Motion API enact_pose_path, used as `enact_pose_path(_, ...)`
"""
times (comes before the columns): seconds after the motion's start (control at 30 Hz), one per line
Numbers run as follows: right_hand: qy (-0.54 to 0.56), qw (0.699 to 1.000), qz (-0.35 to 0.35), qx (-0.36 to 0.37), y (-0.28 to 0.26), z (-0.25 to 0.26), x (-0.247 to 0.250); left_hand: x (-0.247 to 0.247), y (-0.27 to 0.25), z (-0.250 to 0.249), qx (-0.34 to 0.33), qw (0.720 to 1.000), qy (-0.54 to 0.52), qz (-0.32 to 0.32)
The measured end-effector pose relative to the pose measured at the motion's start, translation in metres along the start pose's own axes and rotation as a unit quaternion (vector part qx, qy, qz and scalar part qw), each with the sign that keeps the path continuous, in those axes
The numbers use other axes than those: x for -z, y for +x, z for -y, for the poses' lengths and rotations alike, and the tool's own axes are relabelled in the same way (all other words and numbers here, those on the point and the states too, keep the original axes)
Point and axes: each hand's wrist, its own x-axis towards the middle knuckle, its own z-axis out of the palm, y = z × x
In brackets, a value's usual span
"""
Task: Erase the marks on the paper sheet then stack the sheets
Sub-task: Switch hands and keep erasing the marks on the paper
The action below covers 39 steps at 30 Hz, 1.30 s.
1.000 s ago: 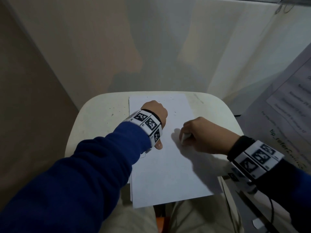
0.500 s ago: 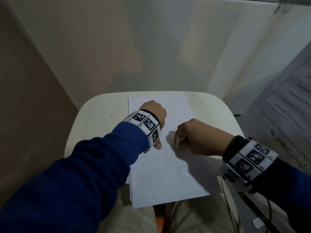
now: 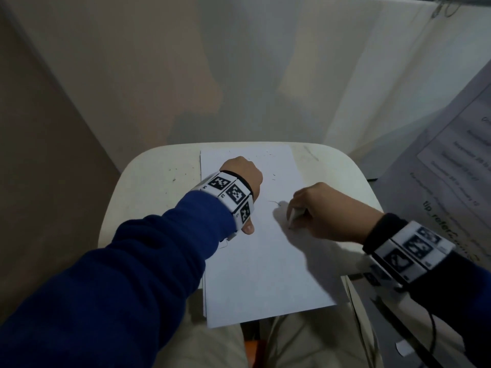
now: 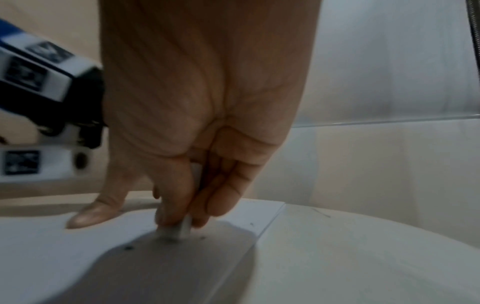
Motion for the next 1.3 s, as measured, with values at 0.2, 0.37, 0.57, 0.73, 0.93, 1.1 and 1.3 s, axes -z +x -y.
enact_pose_path(0.2,0.014,0.995,-0.083,-0.047,0.050,-0.004,0.006,0.001,-0.003,-0.001,0.007,1.000,0.007,0.008)
enact_pose_path(0.37,-0.012,0.998,-0.054,-0.030,0.021,0.003,-0.003,-0.001,0.000,-0.001,0.004,1.000,0.005,0.002)
enact_pose_path(0.57,-0.003,1.000,-0.011,-0.016,0.027,0.000,0.013,0.000,0.000,0.000,0.004,1.000,0.001,0.013)
enact_pose_path(0.73,0.005,0.995,-0.088,-0.051,0.060,-0.005,0.008,0.002,-0.003,-0.001,0.004,1.000,-0.002,0.011)
enact_pose_path(0.93,0.004,0.999,-0.040,-0.013,0.008,-0.003,-0.005,0.001,-0.002,-0.001,0.002,1.000,0.007,0.011)
enact_pose_path(1.1,-0.009,1.000,-0.027,-0.010,0.024,-0.008,0.009,0.002,-0.001,-0.001,0.004,1.000,0.003,0.013)
enact_pose_path(1.3,0.000,0.995,-0.084,-0.060,0.040,-0.013,0.006,0.004,-0.004,-0.002,0.005,1.000,0.004,0.020)
